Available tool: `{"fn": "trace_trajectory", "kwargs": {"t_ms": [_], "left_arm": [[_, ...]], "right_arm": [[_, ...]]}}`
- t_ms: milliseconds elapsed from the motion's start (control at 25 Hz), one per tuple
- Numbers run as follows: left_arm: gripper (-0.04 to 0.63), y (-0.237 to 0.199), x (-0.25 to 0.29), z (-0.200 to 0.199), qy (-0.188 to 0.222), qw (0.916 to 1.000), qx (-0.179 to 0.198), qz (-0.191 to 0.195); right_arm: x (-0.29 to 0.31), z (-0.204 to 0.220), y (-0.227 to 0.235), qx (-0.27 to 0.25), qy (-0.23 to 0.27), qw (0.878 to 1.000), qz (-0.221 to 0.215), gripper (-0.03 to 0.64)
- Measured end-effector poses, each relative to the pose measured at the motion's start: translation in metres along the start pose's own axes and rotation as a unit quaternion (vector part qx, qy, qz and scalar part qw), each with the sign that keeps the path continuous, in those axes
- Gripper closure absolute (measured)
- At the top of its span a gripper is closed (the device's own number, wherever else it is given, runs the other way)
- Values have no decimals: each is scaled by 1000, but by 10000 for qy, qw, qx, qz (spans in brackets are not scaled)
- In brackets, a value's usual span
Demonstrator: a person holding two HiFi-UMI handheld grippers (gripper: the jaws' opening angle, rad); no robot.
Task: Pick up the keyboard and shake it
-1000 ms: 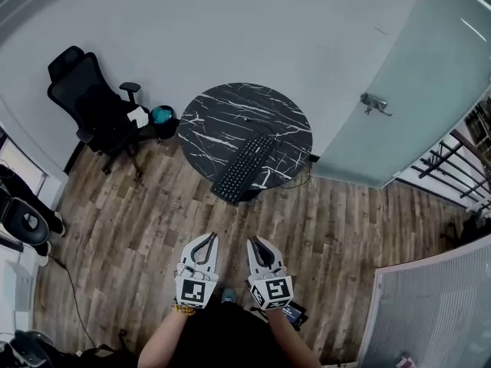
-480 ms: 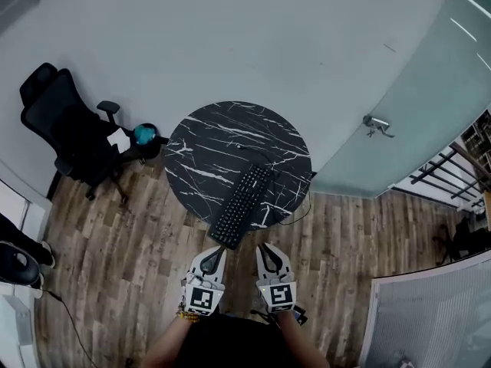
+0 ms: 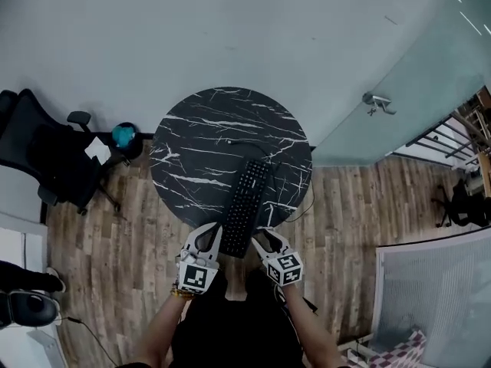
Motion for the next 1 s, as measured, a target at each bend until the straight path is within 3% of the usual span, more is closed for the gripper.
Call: {"fn": "trace_trajectory", "kwargs": {"t_ms": [200, 360, 480, 760, 1000], "left_arm": [[577, -13, 11, 5, -196, 9998, 98, -6], [575, -11, 16, 15, -437, 9989, -16, -195], [577, -6, 17, 21, -649, 9975, -116, -269], [577, 2, 23, 23, -955, 9950, -91, -293], [577, -2, 21, 23, -1065, 9938, 81, -316]], "right_arm": [[37, 44, 27, 1104, -650, 9914, -254, 383], [59, 77, 42, 1663, -1086, 9801, -30, 370], [69, 105, 49, 2633, -1210, 9571, -52, 359], [80, 144, 48, 4026, -1228, 9054, -561, 341], [92, 170, 37, 4311, -1296, 8888, -858, 341]]}}
Point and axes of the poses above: the fingertips, and each gripper's own axes: x forward along the fingers, y to its right, z out of its underside, the point moved 8 cm from there along -x, backward along the fingers, and after that the axes turned 4 degrees about z, right-handed, at the moved point
